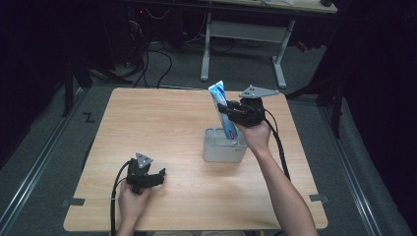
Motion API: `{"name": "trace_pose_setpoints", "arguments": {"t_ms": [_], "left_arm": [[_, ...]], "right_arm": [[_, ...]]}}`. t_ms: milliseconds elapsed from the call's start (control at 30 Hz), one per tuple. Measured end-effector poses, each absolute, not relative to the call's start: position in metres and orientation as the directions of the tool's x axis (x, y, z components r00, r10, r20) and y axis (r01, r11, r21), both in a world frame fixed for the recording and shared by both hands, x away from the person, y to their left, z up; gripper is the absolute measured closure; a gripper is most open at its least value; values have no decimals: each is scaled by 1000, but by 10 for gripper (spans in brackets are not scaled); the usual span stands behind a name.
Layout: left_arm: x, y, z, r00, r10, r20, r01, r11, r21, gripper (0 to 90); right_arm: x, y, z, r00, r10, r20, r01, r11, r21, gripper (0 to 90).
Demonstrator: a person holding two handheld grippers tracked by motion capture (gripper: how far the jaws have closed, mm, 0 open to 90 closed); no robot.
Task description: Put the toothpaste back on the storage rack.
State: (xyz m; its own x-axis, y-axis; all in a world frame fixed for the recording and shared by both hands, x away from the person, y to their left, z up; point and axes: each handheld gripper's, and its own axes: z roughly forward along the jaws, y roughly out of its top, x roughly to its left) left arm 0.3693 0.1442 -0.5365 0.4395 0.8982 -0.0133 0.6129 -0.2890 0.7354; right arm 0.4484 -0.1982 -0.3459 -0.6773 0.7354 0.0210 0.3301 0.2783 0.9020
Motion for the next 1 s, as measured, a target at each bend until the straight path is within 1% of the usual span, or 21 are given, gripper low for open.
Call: {"name": "trace_pose_setpoints", "arguments": {"t_ms": [233,433,767,1000], "left_arm": [[369,144,-537,440,898,-13,613,-289,736,216],[369,144,-536,441,897,-12,612,-291,735,216],[369,144,-536,442,897,-12,612,-292,735,216],[369,144,-536,442,897,-12,612,-291,735,216]], "right_arm": [[454,-196,-356,-661,750,17,346,284,894,734],[456,-192,-363,-655,755,-22,344,323,882,733],[456,-198,-377,-649,761,-18,374,339,863,736],[452,-200,-382,-654,756,-31,373,357,856,737]]}}
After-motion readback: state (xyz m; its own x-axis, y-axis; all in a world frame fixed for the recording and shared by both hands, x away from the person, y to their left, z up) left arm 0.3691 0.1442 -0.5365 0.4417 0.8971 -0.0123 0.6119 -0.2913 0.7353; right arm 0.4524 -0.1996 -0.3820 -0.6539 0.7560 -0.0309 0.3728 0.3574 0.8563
